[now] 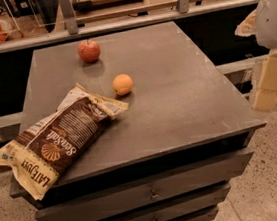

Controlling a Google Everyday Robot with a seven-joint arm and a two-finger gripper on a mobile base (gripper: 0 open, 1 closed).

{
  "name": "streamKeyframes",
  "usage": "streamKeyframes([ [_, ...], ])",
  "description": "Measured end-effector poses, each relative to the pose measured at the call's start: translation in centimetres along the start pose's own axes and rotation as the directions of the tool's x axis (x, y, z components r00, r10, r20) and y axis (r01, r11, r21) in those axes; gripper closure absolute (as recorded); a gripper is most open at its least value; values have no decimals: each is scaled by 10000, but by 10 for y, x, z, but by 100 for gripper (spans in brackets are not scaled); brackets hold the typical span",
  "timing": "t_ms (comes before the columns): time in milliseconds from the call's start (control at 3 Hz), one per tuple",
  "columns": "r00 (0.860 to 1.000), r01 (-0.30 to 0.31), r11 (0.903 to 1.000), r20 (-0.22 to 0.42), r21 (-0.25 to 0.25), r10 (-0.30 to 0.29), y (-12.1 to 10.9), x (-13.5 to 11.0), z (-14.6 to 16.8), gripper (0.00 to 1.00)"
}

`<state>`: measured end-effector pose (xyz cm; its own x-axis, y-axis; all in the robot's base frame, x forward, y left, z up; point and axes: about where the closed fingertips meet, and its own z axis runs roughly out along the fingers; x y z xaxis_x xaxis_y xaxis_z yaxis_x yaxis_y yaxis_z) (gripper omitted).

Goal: Pick apple

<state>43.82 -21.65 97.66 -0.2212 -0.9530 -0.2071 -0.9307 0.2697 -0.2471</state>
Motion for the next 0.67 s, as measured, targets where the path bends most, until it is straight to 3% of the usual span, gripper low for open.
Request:
streamKeyframes([
  [333, 10000, 0, 10000, 1, 2, 0, 0, 0, 0, 0],
  [667, 9953, -770, 9966, 607, 306, 750, -16, 0, 9, 0],
])
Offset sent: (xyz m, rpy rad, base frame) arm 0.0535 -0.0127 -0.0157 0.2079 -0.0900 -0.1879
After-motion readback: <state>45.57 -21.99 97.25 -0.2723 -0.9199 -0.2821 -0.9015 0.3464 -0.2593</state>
